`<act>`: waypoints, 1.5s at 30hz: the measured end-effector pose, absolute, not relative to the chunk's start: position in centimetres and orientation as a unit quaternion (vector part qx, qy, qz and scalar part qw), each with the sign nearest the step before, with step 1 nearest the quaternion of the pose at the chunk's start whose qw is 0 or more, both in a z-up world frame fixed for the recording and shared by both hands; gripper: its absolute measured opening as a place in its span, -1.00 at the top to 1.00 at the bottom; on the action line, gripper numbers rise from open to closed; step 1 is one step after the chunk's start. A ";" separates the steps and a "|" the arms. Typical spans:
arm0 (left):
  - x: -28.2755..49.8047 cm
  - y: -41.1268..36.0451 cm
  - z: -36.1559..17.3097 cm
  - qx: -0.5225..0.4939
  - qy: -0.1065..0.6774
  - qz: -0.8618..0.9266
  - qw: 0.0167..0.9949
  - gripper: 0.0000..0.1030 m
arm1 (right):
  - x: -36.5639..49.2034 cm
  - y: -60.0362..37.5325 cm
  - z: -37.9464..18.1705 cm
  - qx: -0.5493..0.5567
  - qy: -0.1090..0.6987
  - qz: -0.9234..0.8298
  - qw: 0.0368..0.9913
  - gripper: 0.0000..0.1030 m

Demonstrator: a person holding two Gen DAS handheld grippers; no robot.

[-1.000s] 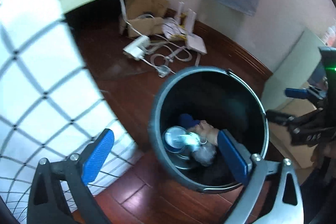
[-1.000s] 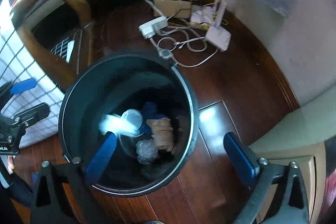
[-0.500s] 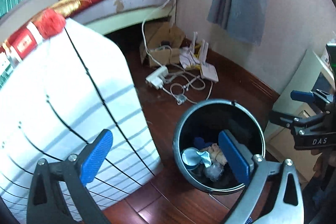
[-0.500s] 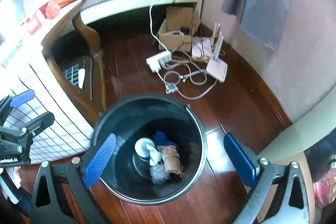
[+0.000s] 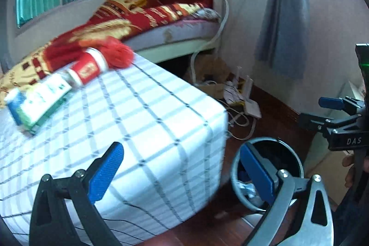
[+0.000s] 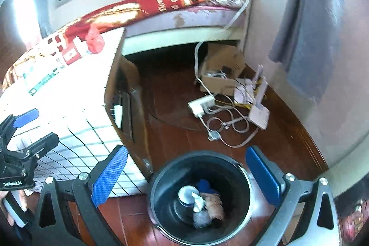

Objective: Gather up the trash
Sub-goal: 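Move both tools back toward the table, then grasp the green milk carton with the left tool while the right tool grasps the red plastic bag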

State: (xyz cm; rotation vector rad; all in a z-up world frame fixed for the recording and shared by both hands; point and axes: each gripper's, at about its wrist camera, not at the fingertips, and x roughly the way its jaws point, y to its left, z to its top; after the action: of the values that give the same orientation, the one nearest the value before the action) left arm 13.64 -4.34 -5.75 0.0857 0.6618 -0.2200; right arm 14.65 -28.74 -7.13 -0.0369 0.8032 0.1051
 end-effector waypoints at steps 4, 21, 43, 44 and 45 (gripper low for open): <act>13.9 -0.8 -5.1 0.034 0.315 -0.072 0.946 -0.96 | 15.8 -25.6 -6.4 -0.022 0.390 0.074 0.918 -1.00; 15.4 17.6 -5.6 -0.125 0.319 0.060 0.938 -0.87 | 19.8 -10.9 -5.4 -0.065 0.383 0.165 0.907 -1.00; 23.2 21.4 -7.3 -0.192 0.339 -0.032 0.920 -0.27 | 27.2 -4.6 -6.5 -0.080 0.379 0.157 0.908 -1.00; 22.9 21.1 -6.9 -0.197 0.329 -0.049 0.922 -0.05 | 27.3 -4.8 -6.5 -0.080 0.379 0.156 0.909 -1.00; 22.1 20.6 -6.2 -0.196 0.309 -0.068 0.928 0.00 | 27.3 -5.0 -6.5 -0.081 0.379 0.154 0.909 -1.00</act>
State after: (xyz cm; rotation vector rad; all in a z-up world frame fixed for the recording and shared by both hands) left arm 22.10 20.56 -6.23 -0.4008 0.6335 -0.1388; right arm 27.30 -5.02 -6.49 -0.1665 0.7821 0.3181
